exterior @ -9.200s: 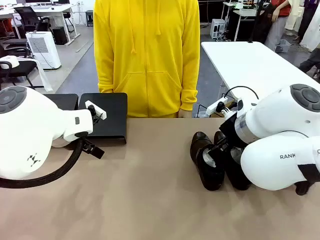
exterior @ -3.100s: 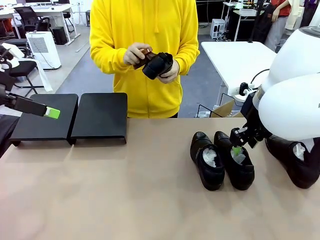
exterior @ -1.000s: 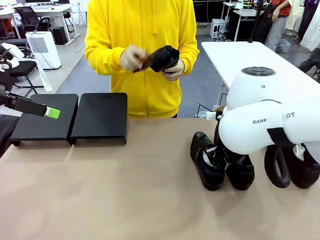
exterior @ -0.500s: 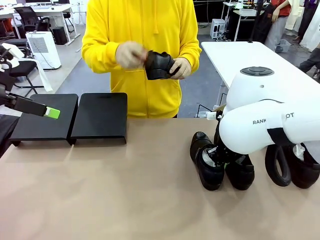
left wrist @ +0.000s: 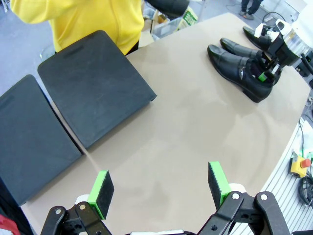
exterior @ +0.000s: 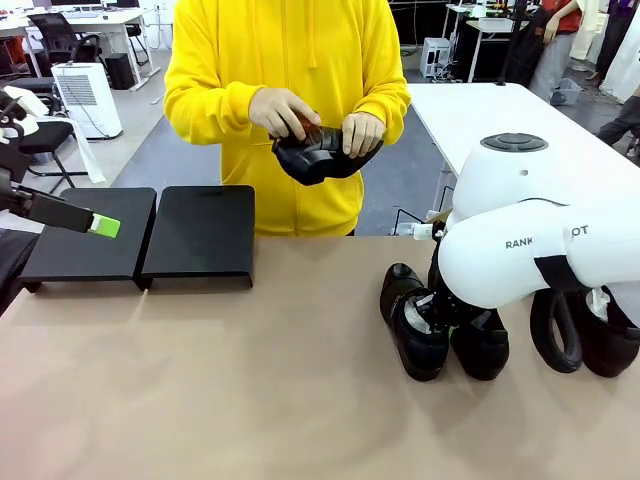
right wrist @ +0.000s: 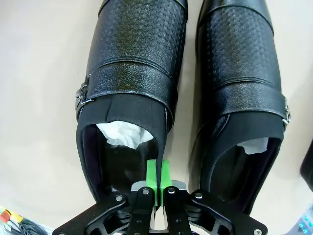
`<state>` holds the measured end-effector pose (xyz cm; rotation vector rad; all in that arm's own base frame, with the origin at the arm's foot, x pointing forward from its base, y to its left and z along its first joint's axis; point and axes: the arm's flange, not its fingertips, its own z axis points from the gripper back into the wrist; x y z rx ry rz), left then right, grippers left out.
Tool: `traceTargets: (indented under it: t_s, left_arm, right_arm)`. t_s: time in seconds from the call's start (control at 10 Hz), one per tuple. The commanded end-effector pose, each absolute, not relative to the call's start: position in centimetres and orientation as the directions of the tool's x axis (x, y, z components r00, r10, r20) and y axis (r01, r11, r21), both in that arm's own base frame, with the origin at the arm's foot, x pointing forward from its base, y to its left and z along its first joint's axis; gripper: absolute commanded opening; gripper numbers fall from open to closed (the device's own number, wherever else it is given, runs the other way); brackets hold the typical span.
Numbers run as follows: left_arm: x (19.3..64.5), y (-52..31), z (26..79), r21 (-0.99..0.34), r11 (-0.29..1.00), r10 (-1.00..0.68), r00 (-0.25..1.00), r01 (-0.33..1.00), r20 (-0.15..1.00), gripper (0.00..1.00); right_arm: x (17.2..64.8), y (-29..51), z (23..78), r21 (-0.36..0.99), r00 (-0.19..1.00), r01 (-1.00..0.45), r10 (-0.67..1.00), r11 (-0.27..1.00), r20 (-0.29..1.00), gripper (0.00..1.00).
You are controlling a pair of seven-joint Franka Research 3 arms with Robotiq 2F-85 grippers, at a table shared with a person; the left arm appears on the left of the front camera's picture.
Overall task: Organize the shoes by placing them on the stand.
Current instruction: Pick up one Shoe and place it in the middle of the table.
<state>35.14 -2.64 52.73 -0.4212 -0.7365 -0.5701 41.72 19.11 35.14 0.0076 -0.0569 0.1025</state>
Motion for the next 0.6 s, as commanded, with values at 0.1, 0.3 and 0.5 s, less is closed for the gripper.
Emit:
traceTargets:
  t_s: [0.1,0.3,0.5]
  left_arm:
    - [35.2,-2.4,52.7,-0.161,0.758,-0.34,0.593,0.633,0.73,1.0]
    - [35.2,-2.4,52.7,-0.161,0.758,-0.34,0.593,0.633,0.73,1.0]
    - [35.2,-2.4,52.7,-0.161,0.758,-0.34,0.593,0.633,0.73,1.0]
  right_arm:
    - [39.5,20.6,36.9,0.006,0.992,-0.082,0.081,0.997,0.099,0.0]
    - [35.0,23.9,39.6,0.035,0.986,-0.027,0.021,0.999,0.167,0.0]
    - [31.8,28.1,39.5,0.096,0.984,-0.085,0.068,0.992,0.166,0.0]
